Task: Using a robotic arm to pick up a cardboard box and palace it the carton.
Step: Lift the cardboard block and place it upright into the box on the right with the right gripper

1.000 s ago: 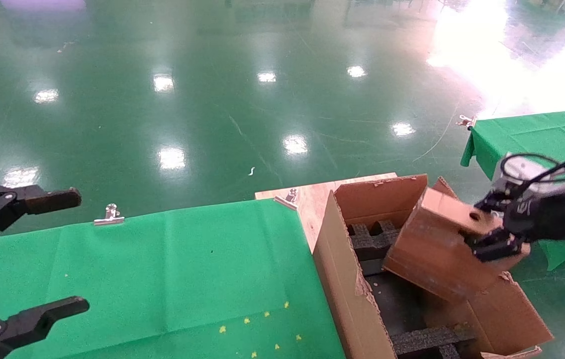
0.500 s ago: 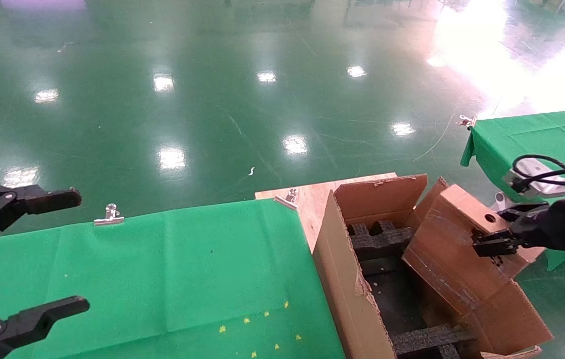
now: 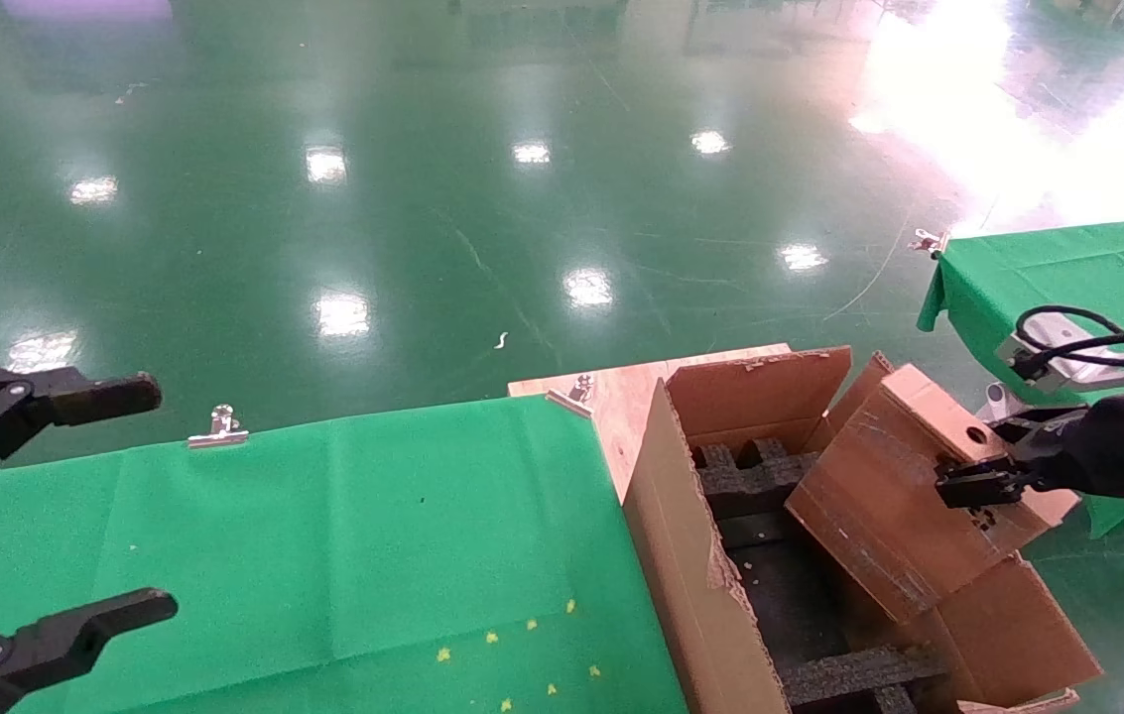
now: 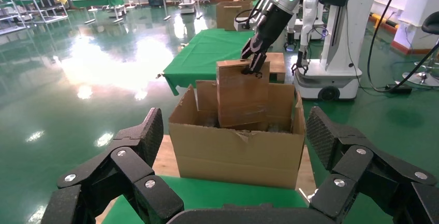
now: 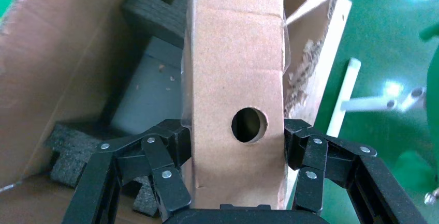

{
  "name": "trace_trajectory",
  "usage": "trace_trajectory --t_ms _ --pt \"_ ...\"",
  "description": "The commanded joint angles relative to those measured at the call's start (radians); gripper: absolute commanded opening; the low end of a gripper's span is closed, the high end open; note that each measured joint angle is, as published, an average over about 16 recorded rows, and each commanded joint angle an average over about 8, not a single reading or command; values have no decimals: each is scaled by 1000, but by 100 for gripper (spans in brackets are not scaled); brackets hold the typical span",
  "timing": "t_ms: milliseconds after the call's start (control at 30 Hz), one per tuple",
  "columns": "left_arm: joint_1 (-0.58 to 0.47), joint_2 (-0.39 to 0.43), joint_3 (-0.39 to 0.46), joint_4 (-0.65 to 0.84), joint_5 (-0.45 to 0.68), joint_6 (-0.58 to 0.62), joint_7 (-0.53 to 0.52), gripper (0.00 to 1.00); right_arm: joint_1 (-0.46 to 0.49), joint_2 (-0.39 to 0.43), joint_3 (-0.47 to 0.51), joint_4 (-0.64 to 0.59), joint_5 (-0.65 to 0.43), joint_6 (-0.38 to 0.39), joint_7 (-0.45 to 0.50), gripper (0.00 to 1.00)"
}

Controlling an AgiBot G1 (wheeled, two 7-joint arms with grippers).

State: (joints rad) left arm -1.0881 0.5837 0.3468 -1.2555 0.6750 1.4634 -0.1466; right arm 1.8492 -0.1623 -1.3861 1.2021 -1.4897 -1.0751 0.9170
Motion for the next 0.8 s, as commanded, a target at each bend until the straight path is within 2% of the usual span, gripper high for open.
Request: trace_trajectory --t_ms 33,533,667,800 --pt "0 0 0 0 0 0 0 100 -3 -3 -5 0 -21 8 27 0" --pt "0 0 0 0 0 0 0 100 -37 -59 -60 102 -290 22 546 0" --pt "0 0 0 0 0 0 0 100 -49 -83 -72 119 -342 23 644 0" --pt "0 0 0 0 0 0 0 100 -62 -107 -82 125 -377 30 703 0"
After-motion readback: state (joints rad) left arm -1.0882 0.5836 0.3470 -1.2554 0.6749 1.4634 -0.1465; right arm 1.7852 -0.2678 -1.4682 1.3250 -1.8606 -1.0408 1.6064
